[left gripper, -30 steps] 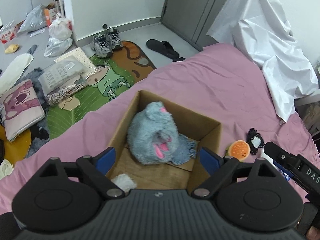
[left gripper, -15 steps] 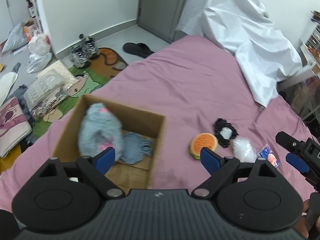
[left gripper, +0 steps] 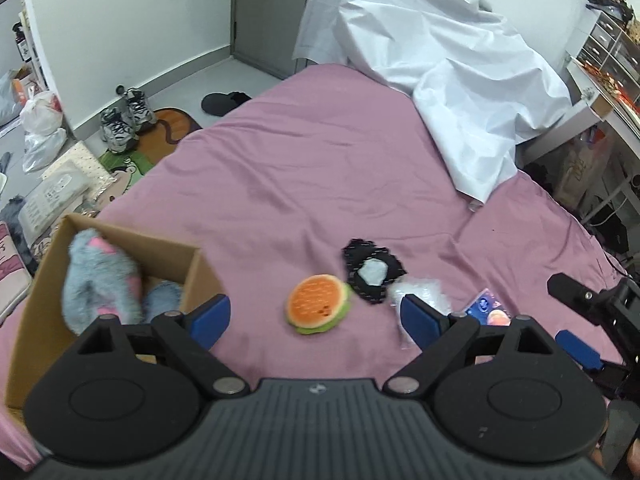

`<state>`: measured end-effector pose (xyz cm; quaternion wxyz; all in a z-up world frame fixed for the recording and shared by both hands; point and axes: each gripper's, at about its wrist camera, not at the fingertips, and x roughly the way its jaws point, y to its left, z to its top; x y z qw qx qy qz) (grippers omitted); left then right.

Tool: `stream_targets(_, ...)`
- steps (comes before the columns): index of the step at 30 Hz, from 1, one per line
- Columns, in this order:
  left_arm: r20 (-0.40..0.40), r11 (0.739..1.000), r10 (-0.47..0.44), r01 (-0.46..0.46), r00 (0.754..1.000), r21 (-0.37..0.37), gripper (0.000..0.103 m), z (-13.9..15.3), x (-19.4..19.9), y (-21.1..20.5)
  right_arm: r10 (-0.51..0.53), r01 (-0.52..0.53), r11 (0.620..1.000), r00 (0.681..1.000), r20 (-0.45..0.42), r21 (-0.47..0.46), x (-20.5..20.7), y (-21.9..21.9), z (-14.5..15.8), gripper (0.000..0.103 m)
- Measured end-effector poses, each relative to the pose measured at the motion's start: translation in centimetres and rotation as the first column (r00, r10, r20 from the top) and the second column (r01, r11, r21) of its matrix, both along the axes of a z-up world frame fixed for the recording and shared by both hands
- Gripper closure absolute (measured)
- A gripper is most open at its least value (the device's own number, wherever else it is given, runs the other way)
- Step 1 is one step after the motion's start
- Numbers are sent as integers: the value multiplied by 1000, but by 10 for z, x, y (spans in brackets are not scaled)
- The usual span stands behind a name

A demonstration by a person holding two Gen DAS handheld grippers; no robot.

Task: Organize soft objects
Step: 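Release the denim plush into the box with the right tool, then move toward the tissue pack, then grasp the clear filling bag with the left tool while the right tool grasps the blue tissue pack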

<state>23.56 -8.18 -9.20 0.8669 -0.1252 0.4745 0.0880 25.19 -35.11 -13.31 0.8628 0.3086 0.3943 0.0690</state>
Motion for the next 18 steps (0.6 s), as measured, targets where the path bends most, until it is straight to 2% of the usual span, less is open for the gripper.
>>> stream_targets(8, -26, 999, 8, -9, 1000, -44, 12, -21, 23, -30, -57, 62, 996, 997, -61, 71, 3, -30, -21, 17)
stream_targets(18, -65, 994, -9, 3, 998, -106, 14, -58, 48, -66, -98, 141, 967, 974, -206, 210, 7, -51, -67, 17)
